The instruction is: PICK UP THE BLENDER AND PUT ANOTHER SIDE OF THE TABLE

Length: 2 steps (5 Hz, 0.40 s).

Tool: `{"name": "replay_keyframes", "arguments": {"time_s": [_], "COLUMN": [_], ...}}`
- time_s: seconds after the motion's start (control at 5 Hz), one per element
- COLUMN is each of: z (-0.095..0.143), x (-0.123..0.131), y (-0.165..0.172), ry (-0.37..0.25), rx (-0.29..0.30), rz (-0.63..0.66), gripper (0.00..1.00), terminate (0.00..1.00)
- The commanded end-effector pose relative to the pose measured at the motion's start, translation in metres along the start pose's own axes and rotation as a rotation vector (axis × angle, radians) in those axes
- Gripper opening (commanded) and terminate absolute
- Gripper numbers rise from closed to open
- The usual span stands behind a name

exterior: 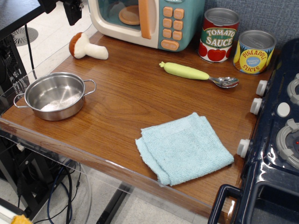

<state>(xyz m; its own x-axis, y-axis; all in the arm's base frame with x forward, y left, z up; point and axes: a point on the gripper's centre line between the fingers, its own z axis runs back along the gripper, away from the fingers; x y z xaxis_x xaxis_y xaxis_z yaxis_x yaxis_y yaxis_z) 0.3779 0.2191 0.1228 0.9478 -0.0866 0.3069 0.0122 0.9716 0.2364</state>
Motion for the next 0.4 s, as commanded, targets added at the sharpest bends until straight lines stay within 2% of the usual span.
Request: {"name": "replay_keyframes", "arguments": {"time_s": [0.0, 0.2], "z": [0.0304, 0.0304], "x": [0.0021, 0.0021], "y": [0.0076, 0.0076], "ry": [-0.057, -0.057], "rx": [0.039, 0.039], "rz": [0.001, 0.001], "gripper": [1.00, 1.00], "terminate": [0.00, 1.00]}}
